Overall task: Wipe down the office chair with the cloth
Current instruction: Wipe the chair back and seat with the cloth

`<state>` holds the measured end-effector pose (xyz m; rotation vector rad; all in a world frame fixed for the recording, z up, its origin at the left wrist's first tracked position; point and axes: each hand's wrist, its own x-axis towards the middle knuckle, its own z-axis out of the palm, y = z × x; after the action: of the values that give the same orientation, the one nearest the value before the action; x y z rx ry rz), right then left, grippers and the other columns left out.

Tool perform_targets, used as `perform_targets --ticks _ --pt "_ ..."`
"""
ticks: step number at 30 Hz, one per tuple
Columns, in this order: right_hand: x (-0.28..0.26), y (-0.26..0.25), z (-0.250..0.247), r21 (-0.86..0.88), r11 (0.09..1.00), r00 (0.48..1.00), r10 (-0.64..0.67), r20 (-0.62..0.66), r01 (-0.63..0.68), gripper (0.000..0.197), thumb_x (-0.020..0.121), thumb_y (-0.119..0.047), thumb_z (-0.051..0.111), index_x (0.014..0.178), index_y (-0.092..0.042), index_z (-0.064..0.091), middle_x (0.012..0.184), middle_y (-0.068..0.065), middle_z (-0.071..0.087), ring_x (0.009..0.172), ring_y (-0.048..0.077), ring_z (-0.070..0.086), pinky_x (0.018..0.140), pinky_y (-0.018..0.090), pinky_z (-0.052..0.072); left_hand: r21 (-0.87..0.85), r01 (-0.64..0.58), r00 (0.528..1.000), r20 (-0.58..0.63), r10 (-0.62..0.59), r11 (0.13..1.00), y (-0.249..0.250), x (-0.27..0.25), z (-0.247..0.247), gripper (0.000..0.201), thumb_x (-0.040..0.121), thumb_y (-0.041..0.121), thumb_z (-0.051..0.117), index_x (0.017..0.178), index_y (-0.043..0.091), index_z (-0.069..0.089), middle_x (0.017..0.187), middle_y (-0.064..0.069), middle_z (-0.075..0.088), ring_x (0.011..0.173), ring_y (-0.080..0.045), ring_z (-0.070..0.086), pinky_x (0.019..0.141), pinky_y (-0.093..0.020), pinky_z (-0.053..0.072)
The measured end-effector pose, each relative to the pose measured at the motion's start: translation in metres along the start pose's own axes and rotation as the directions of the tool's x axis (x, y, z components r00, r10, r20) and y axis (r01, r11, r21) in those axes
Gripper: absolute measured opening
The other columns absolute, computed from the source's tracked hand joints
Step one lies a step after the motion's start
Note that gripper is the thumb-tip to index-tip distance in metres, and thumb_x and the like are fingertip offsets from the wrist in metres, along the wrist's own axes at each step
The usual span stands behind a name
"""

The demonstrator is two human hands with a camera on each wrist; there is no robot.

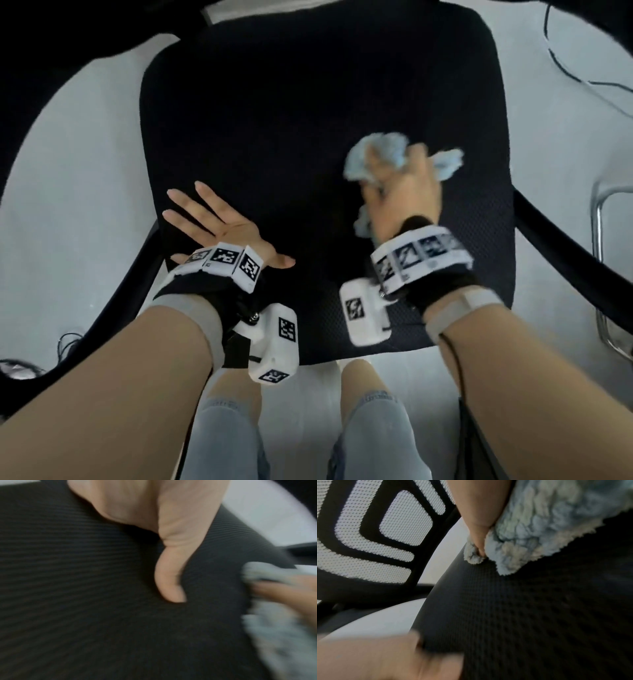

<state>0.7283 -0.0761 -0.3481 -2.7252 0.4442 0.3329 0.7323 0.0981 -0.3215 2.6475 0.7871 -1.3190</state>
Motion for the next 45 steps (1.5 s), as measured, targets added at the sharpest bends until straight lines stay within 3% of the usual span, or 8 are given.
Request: perform_targets --ticks 5,11,18,22,26,36,41,45 --pt "-0.006 0.02 -0.007 0.019 0.961 0.961 -0.276 -0.002 0.276 0.042 0.079 -0.02 0.063 0.12 -0.026 0.059 0.109 0.022 0.054 0.093 0.04 0.055 0.08 0.048 0.047 -0.084 -0.265 0.959 0.082 0.272 0.961 0.042 0.0 -0.001 0.154 0.043 0.055 0.083 0.13 0.035 -0.041 0.137 -0.014 -0.051 0.13 -0.04 -0.041 0.099 -0.075 -0.001" --pt "0.016 0.085 -0.033 0.128 0.99 0.971 0.092 -0.221 -0.064 0.033 0.081 -0.024 0.057 0.102 -0.049 0.053 0.124 0.019 0.052 0.104 0.039 0.053 0.089 0.051 0.045 -0.014 -0.223 0.972 0.075 0.224 0.975 0.052 0.006 0.01 0.154 0.043 0.064 0.078 0.126 0.03 -0.047 0.136 -0.02 -0.05 0.126 -0.045 -0.042 0.095 -0.076 -0.009" --pt "-0.042 0.042 -0.008 0.03 0.985 0.98 -0.172 0.104 0.17 0.036 0.072 -0.019 0.066 0.108 -0.018 0.066 0.097 0.019 0.057 0.085 0.038 0.056 0.071 0.043 0.046 -0.005 -0.213 0.977 0.008 0.214 0.977 0.057 0.002 0.009 0.155 0.04 0.064 0.078 0.132 0.029 -0.041 0.142 -0.02 -0.043 0.131 -0.044 -0.037 0.096 -0.076 -0.008" --pt "0.029 0.044 -0.03 0.16 0.986 0.986 -0.023 -0.164 0.05 0.029 0.071 -0.012 0.068 0.084 -0.029 0.048 0.1 0.027 0.056 0.09 0.045 0.056 0.073 0.051 0.046 -0.018 -0.228 0.972 -0.064 0.226 0.974 0.055 0.007 0.016 0.154 0.037 0.065 0.077 0.136 0.027 -0.035 0.145 -0.022 -0.038 0.133 -0.045 -0.033 0.096 -0.075 -0.009" --pt "0.056 0.039 -0.026 0.177 0.98 0.99 0.105 -0.098 -0.086 0.041 0.084 -0.022 0.056 0.124 -0.028 0.053 0.128 0.021 0.049 0.118 0.036 0.045 0.097 0.05 0.039 -0.029 -0.248 0.951 -0.197 0.238 0.968 0.057 0.009 0.021 0.153 0.032 0.074 0.071 0.142 0.027 -0.024 0.15 -0.022 -0.026 0.137 -0.045 -0.024 0.1 -0.073 -0.008" --pt "0.041 0.01 -0.016 0.061 0.989 0.988 -0.127 -0.09 0.132 0.04 0.079 -0.021 0.06 0.119 -0.023 0.058 0.12 0.021 0.051 0.108 0.04 0.048 0.09 0.05 0.038 -0.024 -0.229 0.959 -0.177 0.221 0.973 0.055 0.015 0.026 0.156 0.028 0.073 0.071 0.14 0.027 -0.029 0.149 -0.021 -0.03 0.136 -0.044 -0.027 0.095 -0.078 -0.005" --pt "0.084 -0.008 -0.026 -0.007 1.0 0.998 -0.02 -0.056 0.02 0.041 0.089 -0.027 0.051 0.13 -0.032 0.046 0.141 0.012 0.032 0.124 0.032 0.036 0.1 0.043 0.033 -0.091 -0.167 0.909 -0.399 0.117 0.982 0.065 0.014 0.034 0.108 0.059 0.093 0.023 0.113 0.037 -0.052 0.155 -0.013 -0.019 0.143 -0.04 -0.007 0.106 -0.072 0.003" --pt "0.018 0.009 -0.01 0.046 0.985 0.986 -0.164 -0.013 0.164 0.041 0.081 -0.024 0.059 0.122 -0.026 0.056 0.121 0.019 0.05 0.108 0.039 0.048 0.089 0.049 0.04 0.002 -0.2 0.963 -0.184 0.197 0.98 0.061 0.02 0.031 0.153 0.037 0.078 0.068 0.107 0.031 -0.059 0.14 -0.018 -0.046 0.139 -0.043 -0.02 0.104 -0.069 -0.007"
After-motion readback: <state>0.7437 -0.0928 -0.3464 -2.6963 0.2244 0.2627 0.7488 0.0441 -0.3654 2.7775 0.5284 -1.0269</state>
